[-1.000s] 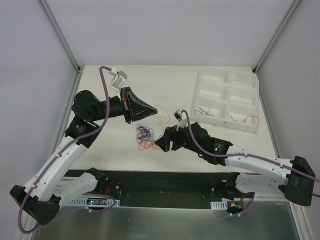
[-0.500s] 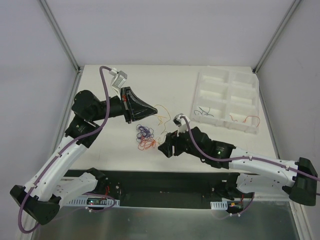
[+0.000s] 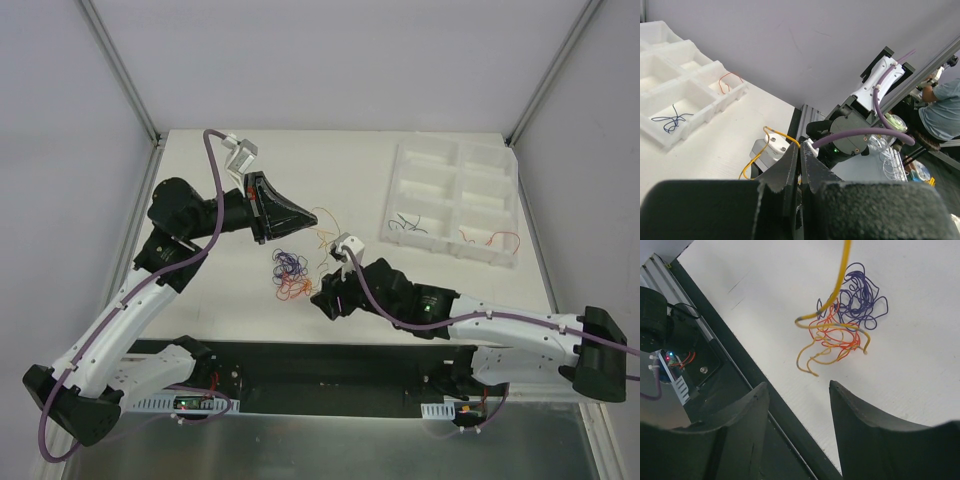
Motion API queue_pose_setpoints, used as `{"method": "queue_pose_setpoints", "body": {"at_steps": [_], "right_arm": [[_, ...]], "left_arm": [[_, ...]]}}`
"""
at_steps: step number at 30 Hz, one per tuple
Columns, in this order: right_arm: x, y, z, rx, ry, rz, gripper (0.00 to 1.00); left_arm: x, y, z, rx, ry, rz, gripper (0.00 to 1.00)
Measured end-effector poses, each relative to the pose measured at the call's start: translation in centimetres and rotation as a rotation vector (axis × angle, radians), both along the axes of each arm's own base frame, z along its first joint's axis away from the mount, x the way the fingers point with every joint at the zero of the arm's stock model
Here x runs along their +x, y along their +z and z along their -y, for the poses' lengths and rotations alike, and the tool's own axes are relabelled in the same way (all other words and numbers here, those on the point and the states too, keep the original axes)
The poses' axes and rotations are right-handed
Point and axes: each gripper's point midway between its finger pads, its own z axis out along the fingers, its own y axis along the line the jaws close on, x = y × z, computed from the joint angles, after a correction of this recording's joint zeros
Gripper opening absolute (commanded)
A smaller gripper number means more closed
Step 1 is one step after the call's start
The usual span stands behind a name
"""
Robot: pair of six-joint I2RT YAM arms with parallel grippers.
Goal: Untangle the cables
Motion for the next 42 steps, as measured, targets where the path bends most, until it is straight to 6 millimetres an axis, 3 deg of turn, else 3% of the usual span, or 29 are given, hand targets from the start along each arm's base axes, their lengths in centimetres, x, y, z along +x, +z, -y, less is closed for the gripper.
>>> {"method": "queue_pose_setpoints", "body": {"at_steps": [8,16,23,26,32,38,42], "right_arm": [[0.7,0.3,-0.8,-0.003,0.021,0.075,0.46],[0.9,0.9,-1.4,0.009,0.024,0.159,0.47],[1.6,-0.2,-1.1,-0.029,-0.006,0.237,0.46],[1.9,-0.6,-1.1,-0.055,-0.019,0.265,0.39],[2.5,-1.5,-1.2,-0.103,-0.04,0.31,0.01],[2.0,-1.5,-1.2,-0.109,-0.051,0.328,0.01],[1.7,-1.8,0.6,-0.076,-0.09,0.321,0.01]], "left_arm": [[0.0,0.0,0.0,0.0,-0.001,-0.001,0.0],[0.0,0.1,0.0,-0.003,-0.001,-0.004,0.0],[-0.1,0.4,0.0,-0.015,-0.005,-0.011,0.0],[-0.1,0.5,0.0,-0.018,-0.005,-0.014,0.0],[-0.2,0.8,0.0,-0.023,-0.01,-0.014,0.0],[0.1,0.7,-0.2,-0.005,0.021,-0.01,0.0],[1.5,1.0,-1.4,0.039,0.17,0.035,0.0]]}}
